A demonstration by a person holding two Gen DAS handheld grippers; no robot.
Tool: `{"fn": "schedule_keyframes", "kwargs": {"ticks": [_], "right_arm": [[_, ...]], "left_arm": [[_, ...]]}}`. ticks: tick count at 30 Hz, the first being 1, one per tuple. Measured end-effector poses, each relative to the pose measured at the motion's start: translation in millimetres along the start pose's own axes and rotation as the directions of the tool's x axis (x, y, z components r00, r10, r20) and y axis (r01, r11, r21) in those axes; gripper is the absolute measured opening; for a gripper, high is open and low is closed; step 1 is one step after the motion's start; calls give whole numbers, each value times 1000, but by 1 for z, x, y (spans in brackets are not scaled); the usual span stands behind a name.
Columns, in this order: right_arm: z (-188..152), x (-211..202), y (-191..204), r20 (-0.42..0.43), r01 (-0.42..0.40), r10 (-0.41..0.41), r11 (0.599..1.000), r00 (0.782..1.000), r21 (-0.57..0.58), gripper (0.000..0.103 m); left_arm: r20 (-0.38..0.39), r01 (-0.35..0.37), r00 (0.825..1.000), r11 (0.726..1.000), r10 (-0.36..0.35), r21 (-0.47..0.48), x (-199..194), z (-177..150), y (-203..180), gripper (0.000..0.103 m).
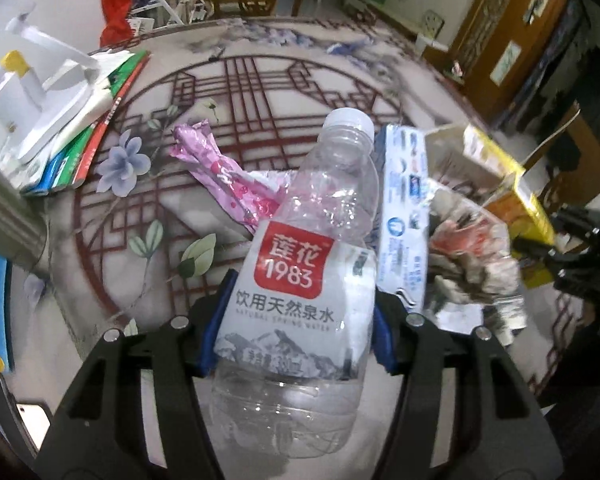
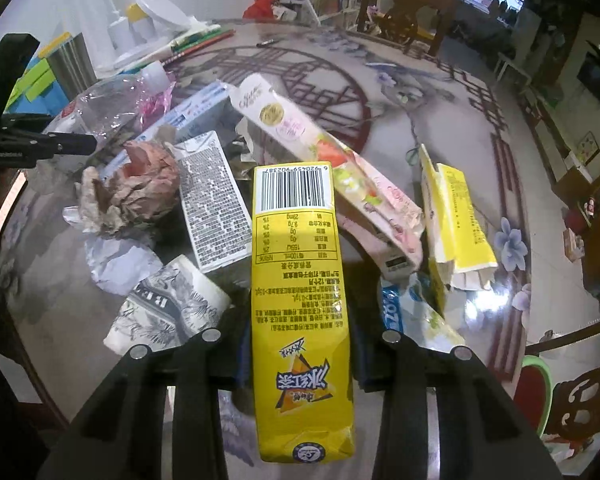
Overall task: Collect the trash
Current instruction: 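Carry the water bottle and juice carton over the bin with both tools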
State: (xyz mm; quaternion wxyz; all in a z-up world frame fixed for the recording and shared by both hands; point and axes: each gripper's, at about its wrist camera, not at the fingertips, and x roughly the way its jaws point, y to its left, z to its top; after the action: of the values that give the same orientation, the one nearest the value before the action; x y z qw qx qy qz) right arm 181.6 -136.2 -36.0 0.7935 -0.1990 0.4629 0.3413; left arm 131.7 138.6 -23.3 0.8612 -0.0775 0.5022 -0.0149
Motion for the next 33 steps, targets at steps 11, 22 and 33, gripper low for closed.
{"fn": "schedule_keyframes", "kwargs": {"ticks": [11, 22, 33], "right_arm": [[-5, -42, -9, 127, -9, 2, 998, 992, 55, 36], [-17, -75, -31, 211, -10, -17, 992, 977, 123, 36], [-50, -110, -83, 262, 9, -81, 965, 962, 263, 36]], "left_arm": [[89, 27, 996, 999, -24, -29, -49, -5, -20, 56], [119, 84, 989, 995, -89, 44, -67, 6, -80, 56], [119, 159, 977, 978, -175, 134, -48, 36, -162, 56]]}}
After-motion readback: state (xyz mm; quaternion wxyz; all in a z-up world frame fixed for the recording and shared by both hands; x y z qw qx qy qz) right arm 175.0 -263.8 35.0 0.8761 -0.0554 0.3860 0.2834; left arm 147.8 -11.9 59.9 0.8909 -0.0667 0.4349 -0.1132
